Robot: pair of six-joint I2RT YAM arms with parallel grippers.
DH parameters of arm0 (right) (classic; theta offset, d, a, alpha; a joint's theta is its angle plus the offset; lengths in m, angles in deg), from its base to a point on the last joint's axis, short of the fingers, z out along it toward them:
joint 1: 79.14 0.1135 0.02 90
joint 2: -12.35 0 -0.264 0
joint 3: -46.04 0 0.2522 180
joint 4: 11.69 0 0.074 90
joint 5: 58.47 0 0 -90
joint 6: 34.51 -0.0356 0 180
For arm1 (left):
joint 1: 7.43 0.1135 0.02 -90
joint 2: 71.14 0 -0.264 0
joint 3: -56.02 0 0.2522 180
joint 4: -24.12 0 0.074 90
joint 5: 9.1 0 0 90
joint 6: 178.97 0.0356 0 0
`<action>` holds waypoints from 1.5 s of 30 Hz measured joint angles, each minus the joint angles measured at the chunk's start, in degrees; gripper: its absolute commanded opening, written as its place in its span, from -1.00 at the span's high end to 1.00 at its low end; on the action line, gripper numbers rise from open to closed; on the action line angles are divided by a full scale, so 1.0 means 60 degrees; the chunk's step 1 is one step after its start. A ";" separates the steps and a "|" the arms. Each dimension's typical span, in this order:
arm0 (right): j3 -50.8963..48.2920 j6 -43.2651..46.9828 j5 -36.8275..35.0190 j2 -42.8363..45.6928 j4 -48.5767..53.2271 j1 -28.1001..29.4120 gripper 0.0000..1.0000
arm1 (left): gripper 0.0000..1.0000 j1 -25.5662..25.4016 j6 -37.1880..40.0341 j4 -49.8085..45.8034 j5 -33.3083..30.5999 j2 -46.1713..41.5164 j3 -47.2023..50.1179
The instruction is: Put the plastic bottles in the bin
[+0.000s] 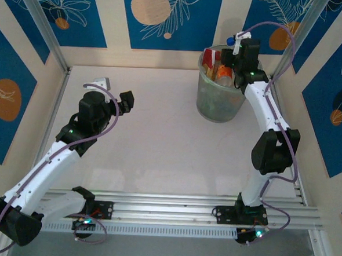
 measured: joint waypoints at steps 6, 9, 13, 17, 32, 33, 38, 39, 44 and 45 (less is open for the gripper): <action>-0.0262 -0.0007 -0.0117 0.0182 -0.0186 0.0004 -0.22 | -0.99 0.0000 0.0004 0.0000 0.0040 -0.0004 0.0000; -0.0244 -0.0058 -0.0262 0.0288 0.0029 0.0004 -0.45 | -0.99 0.0000 0.0000 0.0000 0.0084 -0.0004 -0.0004; -0.0215 -0.0211 -0.0433 0.0546 0.0849 0.0033 -0.56 | -0.99 0.0004 0.0000 0.0000 0.0200 -0.0004 -0.0004; -0.0219 -0.0211 -0.0495 0.0739 0.1373 0.0138 -0.68 | -0.99 0.0004 0.0000 0.0000 0.0222 -0.0004 -0.0004; -0.0357 -0.0310 -0.0080 0.2240 0.2302 0.0576 -0.97 | -0.99 0.0007 0.0000 0.0004 0.0288 0.0098 -0.0066; -0.0357 -0.0273 -0.0087 0.2277 0.2302 0.0605 -0.98 | -0.99 0.0007 0.0004 0.0000 0.0288 0.0109 -0.0066; -0.0357 -0.0215 -0.0138 0.2299 0.2510 0.0630 -0.70 | -0.99 0.0007 0.0000 0.0000 0.0295 0.0131 -0.0069; -0.0357 -0.0211 -0.0157 0.2299 0.2550 0.0641 -0.57 | -0.99 0.0007 0.0000 0.0000 0.0299 0.0135 -0.0069; -0.0546 -0.0317 -0.0339 0.2342 0.2656 0.0801 -0.30 | -0.99 0.0007 -0.0004 0.0000 0.0324 0.0138 -0.0069; -0.0747 -0.0346 -0.0361 0.2404 0.2634 0.0860 -0.24 | -0.99 0.0007 -0.0004 0.0000 0.0324 0.0138 -0.0069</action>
